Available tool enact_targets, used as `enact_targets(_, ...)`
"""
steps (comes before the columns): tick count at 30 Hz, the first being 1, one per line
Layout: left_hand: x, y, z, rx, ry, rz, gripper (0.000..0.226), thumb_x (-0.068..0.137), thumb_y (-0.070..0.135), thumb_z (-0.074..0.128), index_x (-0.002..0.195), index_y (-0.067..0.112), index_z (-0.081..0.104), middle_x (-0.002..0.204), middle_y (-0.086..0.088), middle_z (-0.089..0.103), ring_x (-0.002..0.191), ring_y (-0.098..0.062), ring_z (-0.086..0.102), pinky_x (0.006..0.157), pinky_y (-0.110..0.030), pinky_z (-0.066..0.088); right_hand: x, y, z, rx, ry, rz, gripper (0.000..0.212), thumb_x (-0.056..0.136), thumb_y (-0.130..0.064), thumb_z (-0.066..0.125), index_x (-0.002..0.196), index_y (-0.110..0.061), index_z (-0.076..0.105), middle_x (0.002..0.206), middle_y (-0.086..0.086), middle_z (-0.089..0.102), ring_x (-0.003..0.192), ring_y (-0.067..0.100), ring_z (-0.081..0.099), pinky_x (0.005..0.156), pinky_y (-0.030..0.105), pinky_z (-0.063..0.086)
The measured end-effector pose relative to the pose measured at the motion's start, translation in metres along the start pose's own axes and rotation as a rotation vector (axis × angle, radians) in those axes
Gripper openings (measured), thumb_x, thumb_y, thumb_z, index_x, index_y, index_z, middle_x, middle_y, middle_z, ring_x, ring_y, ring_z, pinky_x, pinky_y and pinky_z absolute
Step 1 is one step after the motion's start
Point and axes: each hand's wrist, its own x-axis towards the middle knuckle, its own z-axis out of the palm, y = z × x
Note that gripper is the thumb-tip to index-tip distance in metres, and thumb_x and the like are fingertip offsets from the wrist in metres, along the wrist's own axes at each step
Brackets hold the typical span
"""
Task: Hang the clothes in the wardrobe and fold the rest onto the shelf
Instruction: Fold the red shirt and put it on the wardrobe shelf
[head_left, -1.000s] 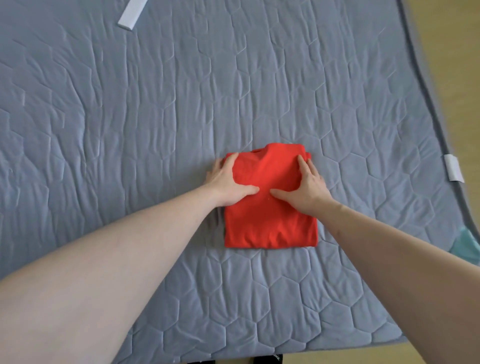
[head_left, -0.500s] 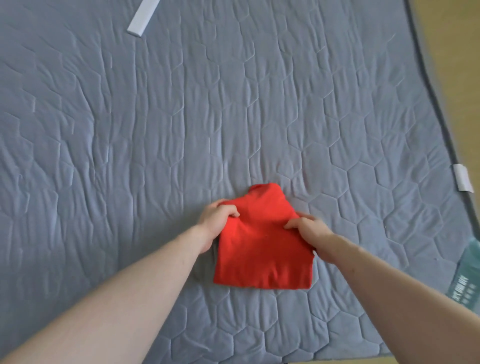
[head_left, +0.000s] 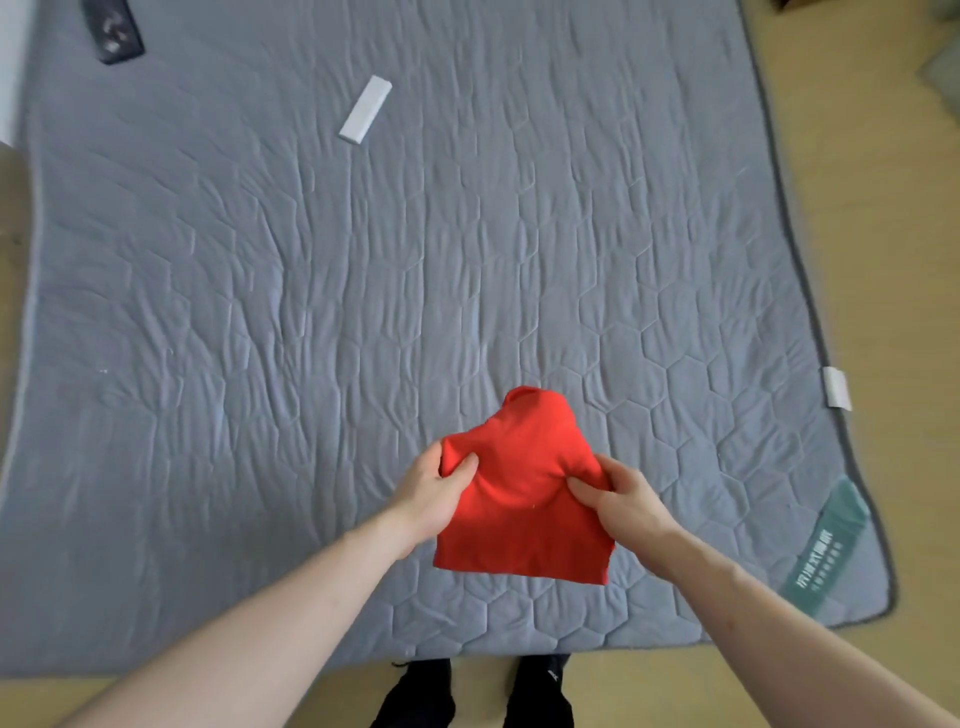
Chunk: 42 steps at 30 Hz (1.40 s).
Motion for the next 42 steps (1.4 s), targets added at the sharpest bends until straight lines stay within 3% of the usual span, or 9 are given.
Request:
enact_targets(3,-0.078,0.033,-0.021,-0.055,0.015,0.009,0.011,0.103,0.035,0.059,0.112,0.036,0.066,0.109,0.015,0.076,0.106,-0.004,0.07,0.101,-0.029,0.052,-0.078,-0.033,0.009,-0.04,0.009,-0.054,0.015,0.098,-0.014,0.068,0.109,-0.023,0.073,0.098,0.0,0.079,0.088,0.01,0.074,0.074,0.02,0.057)
enact_targets(6,-0.155,0.059,-0.041,-0.087,0.034,0.038,0.011,0.104,0.033,0.057,0.112,0.034,0.065,0.109,0.011,0.076,0.105,-0.005,0.07,0.102,-0.033,0.053,-0.148,-0.064,0.014,-0.114,0.01,-0.131,0.011,0.097,-0.016,0.068,0.103,-0.024,0.073,0.087,-0.005,0.076,0.08,0.006,0.068,0.073,0.022,0.055)
enact_targets(11,-0.269,0.086,-0.07,-0.041,0.161,0.125,0.023,0.102,0.045,0.057,0.122,0.035,0.062,0.113,0.013,0.073,0.107,-0.004,0.068,0.105,-0.041,0.051,-0.232,-0.12,0.019,-0.229,-0.045,-0.274,0.02,0.095,-0.024,0.07,0.114,-0.031,0.072,0.097,-0.011,0.078,0.097,0.01,0.072,0.094,0.037,0.057)
enact_targets(14,-0.333,0.093,-0.088,-0.054,0.305,0.18,0.034,0.095,0.056,0.056,0.122,0.037,0.061,0.116,0.015,0.072,0.111,-0.003,0.066,0.106,-0.041,0.049,-0.275,-0.15,0.033,-0.296,-0.121,-0.375,0.019,0.095,-0.025,0.07,0.112,-0.033,0.072,0.096,-0.012,0.078,0.095,0.01,0.072,0.096,0.041,0.056)
enact_targets(21,-0.471,0.086,-0.136,-0.218,0.544,0.193,0.023,0.103,0.032,0.059,0.125,0.031,0.062,0.119,0.018,0.068,0.11,0.006,0.06,0.092,-0.018,0.044,-0.365,-0.201,0.098,-0.41,-0.31,-0.585,0.016,0.096,-0.023,0.07,0.108,-0.033,0.073,0.095,-0.01,0.079,0.096,0.014,0.074,0.095,0.045,0.057)
enact_targets(27,-0.541,0.056,-0.208,-0.309,0.763,0.256,0.029,0.091,0.043,0.062,0.117,0.03,0.064,0.116,0.016,0.07,0.113,0.0,0.063,0.104,-0.03,0.046,-0.419,-0.245,0.19,-0.489,-0.455,-0.732,0.017,0.096,-0.025,0.072,0.11,-0.033,0.073,0.097,-0.01,0.079,0.096,0.015,0.075,0.093,0.048,0.058)
enact_targets(33,-0.605,-0.001,-0.31,-0.339,0.957,0.311,0.034,0.09,0.043,0.061,0.12,0.026,0.064,0.119,0.011,0.07,0.115,-0.005,0.064,0.106,-0.035,0.047,-0.471,-0.276,0.327,-0.552,-0.594,-0.838,0.016,0.096,-0.026,0.071,0.109,-0.035,0.074,0.098,-0.008,0.079,0.098,0.017,0.074,0.093,0.048,0.058)
enact_targets(38,-0.661,-0.056,-0.407,-0.33,1.063,0.322,0.016,0.1,0.021,0.062,0.115,0.027,0.065,0.113,0.013,0.071,0.104,0.007,0.063,0.09,-0.012,0.045,-0.516,-0.285,0.453,-0.57,-0.676,-0.908,0.019,0.094,-0.035,0.072,0.113,-0.034,0.073,0.1,-0.011,0.078,0.098,0.011,0.073,0.095,0.048,0.057)
enact_targets(42,-0.701,-0.086,-0.482,-0.317,1.107,0.349,0.015,0.1,0.021,0.062,0.115,0.024,0.065,0.111,0.013,0.072,0.105,0.002,0.065,0.096,-0.027,0.049,-0.552,-0.298,0.535,-0.566,-0.718,-0.959,0.017,0.094,-0.037,0.071,0.111,-0.035,0.073,0.099,-0.011,0.078,0.097,0.01,0.073,0.094,0.046,0.057)
